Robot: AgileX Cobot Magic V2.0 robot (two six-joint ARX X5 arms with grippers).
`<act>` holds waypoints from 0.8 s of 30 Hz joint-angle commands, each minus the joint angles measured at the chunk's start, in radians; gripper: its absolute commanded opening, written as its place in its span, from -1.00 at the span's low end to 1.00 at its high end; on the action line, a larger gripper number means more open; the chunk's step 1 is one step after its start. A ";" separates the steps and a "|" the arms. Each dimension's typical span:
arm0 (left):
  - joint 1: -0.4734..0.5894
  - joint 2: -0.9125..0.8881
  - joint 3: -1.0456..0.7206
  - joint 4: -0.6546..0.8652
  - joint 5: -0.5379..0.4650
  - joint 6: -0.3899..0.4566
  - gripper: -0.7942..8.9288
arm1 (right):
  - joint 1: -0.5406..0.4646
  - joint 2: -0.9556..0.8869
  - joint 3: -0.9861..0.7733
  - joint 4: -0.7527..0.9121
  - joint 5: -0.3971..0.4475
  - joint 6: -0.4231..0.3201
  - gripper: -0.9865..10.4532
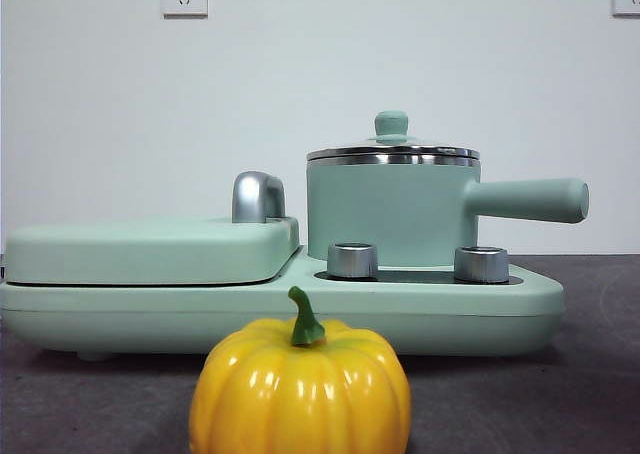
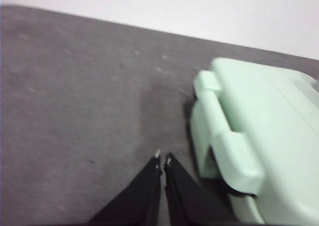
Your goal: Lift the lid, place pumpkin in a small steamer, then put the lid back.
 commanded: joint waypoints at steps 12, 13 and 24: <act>-0.143 0.283 0.240 -0.054 0.096 -0.108 -0.80 | 0.024 0.130 0.340 -0.170 -0.105 0.118 -0.80; -0.153 0.310 0.269 -0.064 0.101 -0.106 -0.80 | 0.025 0.149 0.369 -0.194 -0.124 0.115 -0.80; -0.254 0.679 0.711 -0.301 0.314 0.053 -0.80 | 0.026 0.413 0.725 -0.525 -0.396 -0.052 -0.80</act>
